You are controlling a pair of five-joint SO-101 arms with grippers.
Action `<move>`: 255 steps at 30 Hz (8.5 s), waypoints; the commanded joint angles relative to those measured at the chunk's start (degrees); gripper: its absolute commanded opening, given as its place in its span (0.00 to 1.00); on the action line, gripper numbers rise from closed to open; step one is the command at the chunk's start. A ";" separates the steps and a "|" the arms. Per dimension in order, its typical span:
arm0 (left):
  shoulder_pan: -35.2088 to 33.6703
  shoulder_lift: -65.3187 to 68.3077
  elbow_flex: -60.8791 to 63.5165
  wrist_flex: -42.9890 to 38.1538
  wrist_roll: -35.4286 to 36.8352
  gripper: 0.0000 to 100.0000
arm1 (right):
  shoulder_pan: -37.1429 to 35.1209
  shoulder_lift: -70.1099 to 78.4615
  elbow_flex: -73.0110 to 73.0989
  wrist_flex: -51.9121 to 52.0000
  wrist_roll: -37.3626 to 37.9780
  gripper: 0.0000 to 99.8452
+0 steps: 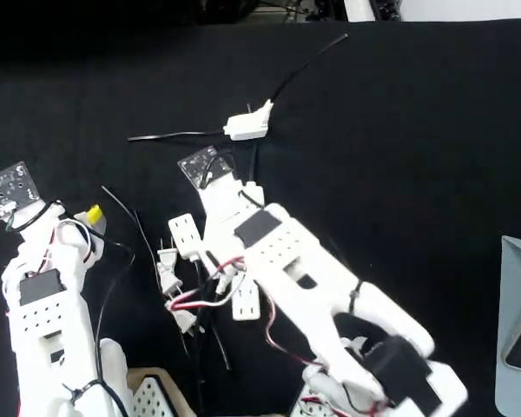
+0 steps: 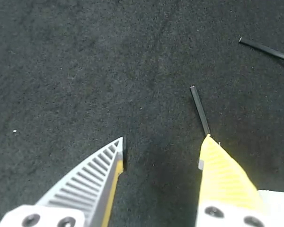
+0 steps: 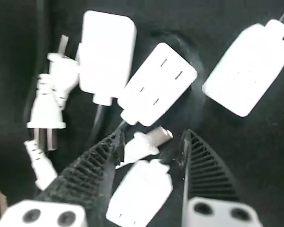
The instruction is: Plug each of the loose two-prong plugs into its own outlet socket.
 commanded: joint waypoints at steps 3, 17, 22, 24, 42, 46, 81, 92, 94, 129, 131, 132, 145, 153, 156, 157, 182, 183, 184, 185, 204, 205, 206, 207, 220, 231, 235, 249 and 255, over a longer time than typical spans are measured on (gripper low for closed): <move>-0.75 -1.14 -0.40 -1.14 -0.09 0.26 | -2.29 -6.81 0.22 -0.18 -0.09 0.19; -9.19 -1.14 -1.54 -1.14 1.76 0.26 | -13.01 6.02 -5.49 -7.21 -0.53 0.19; -9.98 -1.14 -1.63 -1.14 2.99 0.26 | -14.77 12.97 -10.42 -7.21 -2.81 0.19; -9.98 -1.14 -1.63 -1.14 2.99 0.26 | -15.03 14.55 -11.91 -7.21 -3.96 0.19; -9.54 -1.14 -1.45 -1.14 2.90 0.26 | -16.97 19.82 -14.81 -7.47 -6.07 0.02; -9.54 -1.14 -1.45 -1.14 2.90 0.26 | -16.44 15.69 -14.73 -5.36 -3.96 0.01; -7.69 -1.14 -1.19 -1.23 2.81 0.26 | 37.98 -10.07 13.49 -2.20 27.43 0.01; -7.69 -1.14 -1.10 -1.23 2.81 0.26 | 37.10 -2.33 12.88 -2.29 27.08 0.08; -7.69 -1.14 -1.10 -1.23 2.81 0.26 | 37.27 -0.31 11.30 -2.29 26.73 0.08; -7.69 -1.14 -1.10 -1.23 2.81 0.26 | 34.37 -0.75 7.16 9.14 21.80 0.08; -7.69 -1.14 -1.10 -1.23 2.81 0.26 | 34.46 -0.04 7.08 9.14 21.80 0.08; -7.69 -1.14 -1.10 -1.23 2.81 0.26 | 34.46 0.31 7.08 9.14 21.80 0.08; -7.69 -1.14 -1.10 -1.23 2.81 0.26 | 34.29 1.54 6.20 9.23 19.96 0.01; -7.69 -1.14 -1.10 -1.23 2.81 0.26 | 34.20 -1.63 4.97 9.85 20.13 0.01; -7.16 -1.14 -1.01 -1.23 2.81 0.26 | 32.70 -7.78 3.65 12.57 19.87 0.01; -6.37 -1.14 -1.01 -1.23 2.81 0.26 | 31.91 -10.51 3.56 13.19 19.78 0.01; 19.12 -1.14 -12.09 -0.62 3.08 0.26 | 9.32 -44.44 22.02 -13.98 1.93 0.01; 18.77 -1.14 -11.30 -0.62 3.08 0.26 | 9.67 -44.35 21.85 -11.69 2.02 0.01; 18.33 -1.14 -10.42 -0.88 3.08 0.26 | 9.85 -44.35 21.67 -9.23 2.37 0.02; 18.07 -1.14 -9.71 -0.97 3.08 0.26 | 10.02 -44.35 21.23 -6.59 3.25 0.02; 16.22 -1.14 -5.14 -1.14 2.81 0.26 | 12.66 -17.80 11.38 8.88 -3.78 0.11; 15.69 -1.14 -5.14 -1.14 2.81 0.26 | 12.66 -16.40 10.86 8.88 -4.40 0.11; 15.16 -1.14 -5.14 -1.14 2.81 0.26 | 12.66 -15.25 10.42 8.88 -5.10 0.11; 14.81 -1.14 -5.14 -1.14 2.81 0.26 | 12.66 -14.29 9.98 8.88 -5.63 0.11; 14.73 -1.14 -4.62 -1.23 2.81 0.26 | 13.36 -6.64 9.71 8.26 -8.79 0.11; 14.73 -1.14 -4.53 -1.23 2.81 0.26 | 14.95 -0.48 9.71 3.87 -8.88 0.11; 14.73 -1.14 -4.53 -1.23 2.81 0.26 | 14.86 -0.31 9.63 3.87 -8.88 0.11; 14.73 -1.14 -4.53 -1.23 2.81 0.26 | 14.77 -0.22 9.71 5.45 -8.97 0.18; 14.73 -1.14 -4.53 -1.23 2.81 0.26 | 11.08 -0.22 9.63 5.36 -10.81 0.18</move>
